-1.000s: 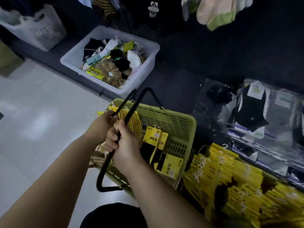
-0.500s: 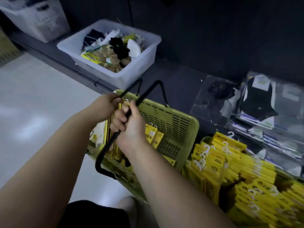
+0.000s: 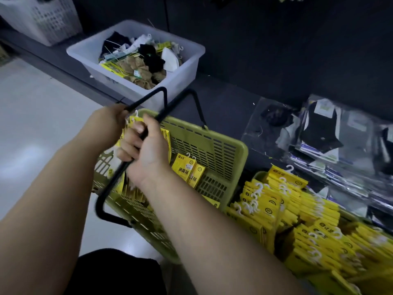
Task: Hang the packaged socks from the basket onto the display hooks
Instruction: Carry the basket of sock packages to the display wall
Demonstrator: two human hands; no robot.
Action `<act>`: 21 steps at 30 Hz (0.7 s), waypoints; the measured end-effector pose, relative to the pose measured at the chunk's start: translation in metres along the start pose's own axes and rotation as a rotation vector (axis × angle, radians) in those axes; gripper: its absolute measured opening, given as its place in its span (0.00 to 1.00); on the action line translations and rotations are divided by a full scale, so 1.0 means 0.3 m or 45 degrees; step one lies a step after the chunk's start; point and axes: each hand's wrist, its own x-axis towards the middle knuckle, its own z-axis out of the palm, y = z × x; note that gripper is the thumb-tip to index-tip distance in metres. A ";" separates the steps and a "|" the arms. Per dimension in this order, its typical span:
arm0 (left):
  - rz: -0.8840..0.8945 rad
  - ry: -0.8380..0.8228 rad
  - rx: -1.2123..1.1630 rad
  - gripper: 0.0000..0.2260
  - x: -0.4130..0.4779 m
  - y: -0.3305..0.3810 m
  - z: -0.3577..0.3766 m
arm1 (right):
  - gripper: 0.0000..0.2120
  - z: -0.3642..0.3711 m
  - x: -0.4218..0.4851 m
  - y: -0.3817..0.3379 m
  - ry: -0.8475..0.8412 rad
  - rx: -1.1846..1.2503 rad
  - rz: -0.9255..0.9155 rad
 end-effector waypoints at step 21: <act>0.048 0.227 0.495 0.28 -0.137 -0.023 0.101 | 0.28 -0.577 -0.314 -0.225 1.121 -2.670 0.055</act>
